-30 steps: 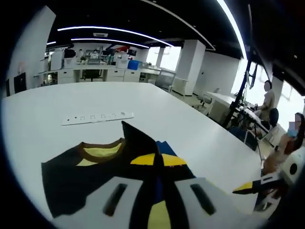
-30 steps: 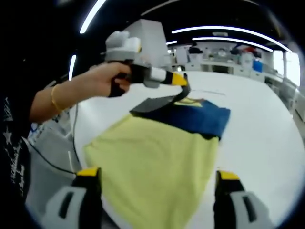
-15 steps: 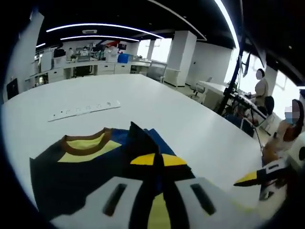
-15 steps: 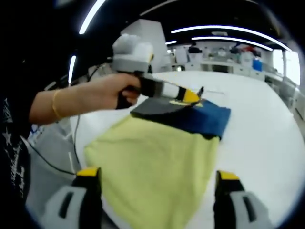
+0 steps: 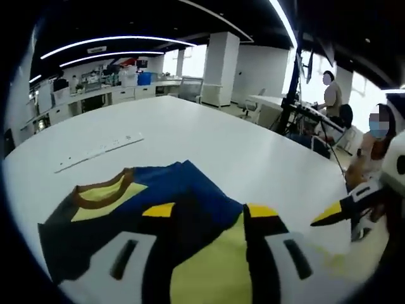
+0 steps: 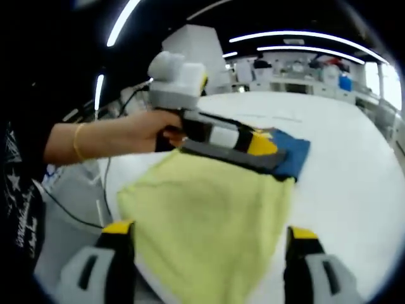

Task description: Fold the garment on the visible template until the final outline fits inside the template.

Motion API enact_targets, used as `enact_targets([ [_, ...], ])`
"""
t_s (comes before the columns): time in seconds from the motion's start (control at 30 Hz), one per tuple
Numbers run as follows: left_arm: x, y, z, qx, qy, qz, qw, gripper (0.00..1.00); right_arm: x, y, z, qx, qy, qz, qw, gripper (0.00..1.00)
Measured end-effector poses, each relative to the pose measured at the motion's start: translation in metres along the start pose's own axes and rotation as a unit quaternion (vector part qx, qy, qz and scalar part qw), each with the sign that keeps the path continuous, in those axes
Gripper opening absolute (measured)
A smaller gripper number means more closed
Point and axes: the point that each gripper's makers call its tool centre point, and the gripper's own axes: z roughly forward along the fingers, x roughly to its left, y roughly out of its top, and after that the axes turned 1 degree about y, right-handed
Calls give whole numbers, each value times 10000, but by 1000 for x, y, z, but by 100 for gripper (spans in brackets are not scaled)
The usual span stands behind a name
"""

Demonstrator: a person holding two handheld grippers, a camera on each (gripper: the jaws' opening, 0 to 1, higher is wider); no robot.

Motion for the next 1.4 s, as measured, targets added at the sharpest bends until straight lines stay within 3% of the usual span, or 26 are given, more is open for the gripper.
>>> enact_targets([
  [0.13, 3, 6, -17, -223, -204, -25, 9995, 57, -2, 2, -3, 74, 59, -105, 9999, 99],
  [0.23, 7, 4, -28, -212, -220, -28, 9995, 67, 0, 3, -4, 98, 166, -142, 9997, 99],
  [0.53, 32, -13, -80, -173, -131, 149, 9997, 80, 10, 1, -6, 376, 452, -497, 9970, 99],
  [0.77, 43, -28, -117, -176, -153, 62, 9997, 88, 18, -7, -7, 562, 622, -699, 9940, 99],
  [0.87, 39, -33, -131, -182, -230, 110, 9995, 91, 20, -11, -8, 652, 671, -743, 9928, 99],
  [0.93, 34, -35, -143, -261, -396, -149, 9988, 92, 20, -14, -9, 719, 661, -744, 9924, 99],
  [1.0, 32, -39, -151, -270, -456, -142, 9985, 93, 20, -16, -11, 755, 657, -786, 9919, 99],
  [1.4, 26, -83, -203, 225, -517, 17, 9984, 99, 24, -34, -16, 967, 661, -877, 9892, 99],
])
